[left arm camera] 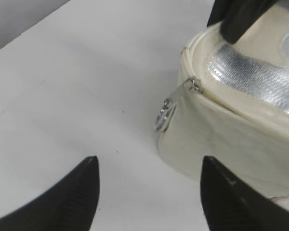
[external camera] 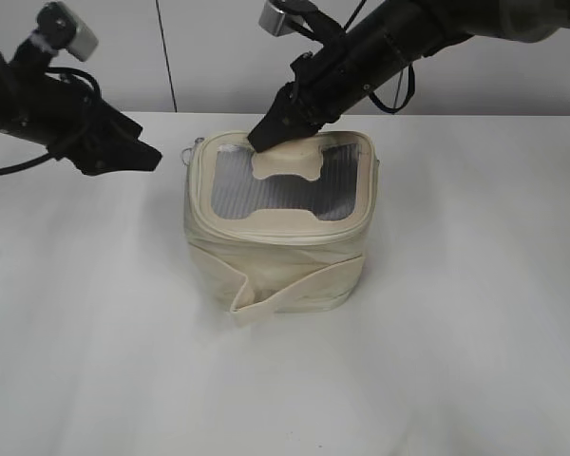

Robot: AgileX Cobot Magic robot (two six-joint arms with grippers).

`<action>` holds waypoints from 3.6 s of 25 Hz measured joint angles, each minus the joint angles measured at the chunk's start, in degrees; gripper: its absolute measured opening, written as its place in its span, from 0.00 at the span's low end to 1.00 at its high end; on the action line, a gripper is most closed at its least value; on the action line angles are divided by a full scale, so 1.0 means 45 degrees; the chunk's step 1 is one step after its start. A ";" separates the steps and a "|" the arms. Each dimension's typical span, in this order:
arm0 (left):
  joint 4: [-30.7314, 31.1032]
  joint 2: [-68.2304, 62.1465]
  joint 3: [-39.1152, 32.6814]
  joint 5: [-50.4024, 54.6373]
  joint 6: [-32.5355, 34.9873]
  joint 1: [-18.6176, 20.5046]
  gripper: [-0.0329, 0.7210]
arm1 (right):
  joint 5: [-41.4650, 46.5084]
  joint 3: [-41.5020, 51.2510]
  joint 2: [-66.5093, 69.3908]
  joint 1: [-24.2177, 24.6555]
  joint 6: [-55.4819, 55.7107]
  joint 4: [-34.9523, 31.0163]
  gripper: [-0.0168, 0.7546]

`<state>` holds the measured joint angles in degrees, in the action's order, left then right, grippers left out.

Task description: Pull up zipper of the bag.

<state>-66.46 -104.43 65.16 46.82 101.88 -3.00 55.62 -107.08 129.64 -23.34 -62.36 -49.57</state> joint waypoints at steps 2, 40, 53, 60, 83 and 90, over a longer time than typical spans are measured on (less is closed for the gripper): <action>0.0145 -0.0111 0.0010 -0.1009 0.0331 -0.0602 0.72 | 0.0000 0.0000 0.0000 0.0000 0.0013 0.0000 0.09; 0.4754 0.0700 -0.0401 -0.2011 -0.5118 -0.2396 0.06 | 0.0034 0.0000 0.0000 0.0000 0.1841 -0.0060 0.08; 0.3655 0.5276 -0.6290 -0.3209 -0.6000 -0.4595 0.06 | 0.0690 0.0000 0.0005 -0.0169 0.3335 -0.0364 0.08; 0.1620 0.4804 -0.6158 -0.6053 -0.6068 -0.9078 0.07 | 0.0746 0.0012 0.0030 -0.0112 0.3554 -0.0601 0.08; 0.0647 0.4602 -0.2277 -0.0488 -0.7476 -0.3991 0.54 | -0.0874 0.4797 -0.4264 0.3495 0.4821 -0.0067 0.53; 0.1804 -0.0879 0.5198 0.2582 -0.7700 -0.3940 0.55 | -0.4901 1.4094 -0.8358 0.3824 -0.6044 -0.8938 0.53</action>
<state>-58.35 -108.38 88.55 58.43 67.23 -20.73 33.57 -43.65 92.03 -6.13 -89.56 -89.79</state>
